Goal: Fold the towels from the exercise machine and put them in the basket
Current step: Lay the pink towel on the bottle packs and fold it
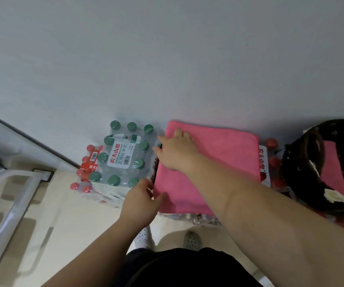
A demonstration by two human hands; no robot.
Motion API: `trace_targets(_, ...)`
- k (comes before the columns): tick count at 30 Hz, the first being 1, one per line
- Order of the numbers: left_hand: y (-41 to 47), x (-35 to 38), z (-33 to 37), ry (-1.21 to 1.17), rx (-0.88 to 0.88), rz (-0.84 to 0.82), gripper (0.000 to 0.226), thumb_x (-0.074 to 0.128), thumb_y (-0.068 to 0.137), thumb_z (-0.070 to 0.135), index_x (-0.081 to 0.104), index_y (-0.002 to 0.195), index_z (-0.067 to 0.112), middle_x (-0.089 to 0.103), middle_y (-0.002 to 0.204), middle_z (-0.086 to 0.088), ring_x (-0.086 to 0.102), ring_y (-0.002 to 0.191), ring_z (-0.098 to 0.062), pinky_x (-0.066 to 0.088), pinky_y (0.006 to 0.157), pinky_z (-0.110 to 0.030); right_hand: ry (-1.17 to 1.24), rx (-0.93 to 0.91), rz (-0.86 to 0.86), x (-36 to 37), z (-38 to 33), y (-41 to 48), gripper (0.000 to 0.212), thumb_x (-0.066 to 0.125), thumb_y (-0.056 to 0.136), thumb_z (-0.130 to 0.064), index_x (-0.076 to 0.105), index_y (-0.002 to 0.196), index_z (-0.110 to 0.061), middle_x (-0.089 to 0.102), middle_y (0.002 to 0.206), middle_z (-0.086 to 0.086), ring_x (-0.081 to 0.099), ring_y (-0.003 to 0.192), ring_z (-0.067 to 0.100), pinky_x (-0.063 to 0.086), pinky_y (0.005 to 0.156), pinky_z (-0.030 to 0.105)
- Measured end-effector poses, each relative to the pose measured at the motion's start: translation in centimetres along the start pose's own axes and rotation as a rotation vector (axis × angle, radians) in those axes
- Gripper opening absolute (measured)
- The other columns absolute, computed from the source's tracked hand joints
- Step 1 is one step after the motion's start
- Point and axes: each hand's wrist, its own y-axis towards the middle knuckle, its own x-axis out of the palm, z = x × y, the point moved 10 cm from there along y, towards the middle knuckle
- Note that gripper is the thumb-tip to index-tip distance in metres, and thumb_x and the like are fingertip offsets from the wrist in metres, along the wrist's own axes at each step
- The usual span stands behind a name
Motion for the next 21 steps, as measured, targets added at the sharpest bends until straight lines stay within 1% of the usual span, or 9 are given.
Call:
trace_targets(2, 0.3, 0.3, -0.5, -0.027, -0.012, -0.025, 0.028, 0.075, 0.078, 0.041, 0.055, 0.084, 0.023, 0.063, 0.079, 0.006, 0.059, 0.073, -0.011, 0.047, 0.063, -0.030, -0.113, 0.049, -0.036, 0.8, -0.3, 0.8, 0.059, 0.031, 0.101, -0.055, 0.034, 0.153, -0.027, 0.010, 0.159, 0.030, 0.017, 0.140, 0.054, 0.019, 0.115, 0.061)
trace_targets(4, 0.6, -0.1, -0.6, -0.028, -0.010, -0.017, 0.029, 0.078, 0.076, 0.038, 0.056, 0.079, 0.020, 0.063, 0.074, 0.005, 0.059, 0.069, -0.012, 0.043, 0.058, -0.028, -0.179, 0.097, -0.035, 1.2, -0.5, 1.2, 0.062, 0.032, 0.101, -0.054, 0.037, 0.150, -0.018, 0.010, 0.160, 0.029, 0.015, 0.141, 0.054, 0.021, 0.114, 0.062)
trace_targets(6, 1.0, -0.3, -0.6, -0.041, -0.001, -0.020, 0.027, 0.080, 0.073, 0.033, 0.058, 0.072, 0.016, 0.062, 0.068, 0.002, 0.059, 0.065, -0.014, 0.043, 0.055, -0.029, -0.175, 0.123, 0.028, 0.8, -0.8, 1.1, 0.064, 0.037, 0.100, -0.053, 0.040, 0.147, -0.009, 0.024, 0.155, 0.025, 0.024, 0.138, 0.047, 0.027, 0.111, 0.059)
trace_targets(8, 1.3, 0.1, -0.5, -0.065, 0.020, -0.050, 0.026, 0.080, 0.071, 0.028, 0.058, 0.067, 0.013, 0.062, 0.064, 0.000, 0.059, 0.063, -0.018, 0.047, 0.058, -0.034, -0.135, 0.119, 0.128, -0.1, -1.0, 1.0, 0.059, 0.041, 0.099, -0.049, 0.047, 0.139, -0.007, 0.038, 0.144, 0.018, 0.035, 0.129, 0.038, 0.033, 0.107, 0.053)
trace_targets(11, 1.5, 0.6, -0.9, -0.185, 0.006, -0.120, 0.032, 0.081, 0.067, 0.027, 0.053, 0.061, 0.014, 0.055, 0.056, 0.004, 0.050, 0.054, -0.015, 0.041, 0.053, -0.031, -0.034, 0.134, 0.208, -1.0, -0.9, 0.7, 0.055, 0.042, 0.098, -0.048, 0.051, 0.135, -0.009, 0.044, 0.139, 0.013, 0.040, 0.126, 0.034, 0.037, 0.106, 0.050)
trace_targets(13, 1.7, 0.3, -1.5, -0.290, -0.026, -0.169, 0.033, 0.082, 0.068, 0.025, 0.051, 0.061, 0.016, 0.051, 0.054, 0.006, 0.046, 0.051, -0.012, 0.037, 0.052, -0.026, 0.029, 0.150, 0.249, -1.4, -1.2, 0.6, 0.061, 0.042, 0.097, -0.050, 0.046, 0.141, -0.007, 0.041, 0.146, 0.011, 0.039, 0.130, 0.033, 0.036, 0.108, 0.051)
trace_targets(14, 1.7, 0.1, -1.8, -0.352, -0.041, -0.201, 0.033, 0.082, 0.069, 0.024, 0.051, 0.061, 0.016, 0.051, 0.054, 0.005, 0.046, 0.051, -0.012, 0.038, 0.054, -0.026, 0.053, 0.146, 0.270, -1.7, -1.5, 0.6, 0.065, 0.042, 0.097, -0.051, 0.042, 0.144, -0.006, 0.038, 0.150, 0.010, 0.038, 0.132, 0.033, 0.036, 0.109, 0.051)
trace_targets(17, 2.5, -1.6, -3.1, -0.552, -0.070, -0.274, 0.032, 0.082, 0.072, 0.018, 0.051, 0.066, 0.015, 0.055, 0.057, -0.005, 0.052, 0.052, -0.018, 0.046, 0.054, -0.034, 0.106, 0.121, 0.308, -2.1, -4.1, 1.3, 0.074, 0.042, 0.097, -0.053, 0.028, 0.153, -0.006, 0.024, 0.161, 0.008, 0.033, 0.140, 0.033, 0.032, 0.114, 0.051)
trace_targets(21, 4.0, -6.0, -5.9, -0.563, -0.083, -0.223, 0.021, 0.077, 0.079, 0.008, 0.058, 0.087, 0.009, 0.069, 0.073, -0.016, 0.063, 0.057, -0.026, 0.051, 0.049, -0.033, 0.210, 0.080, 0.275, -1.0, -8.7, 3.8, 0.082, 0.041, 0.097, -0.055, 0.015, 0.157, -0.007, 0.010, 0.166, 0.005, 0.020, 0.149, 0.030, 0.025, 0.119, 0.051)
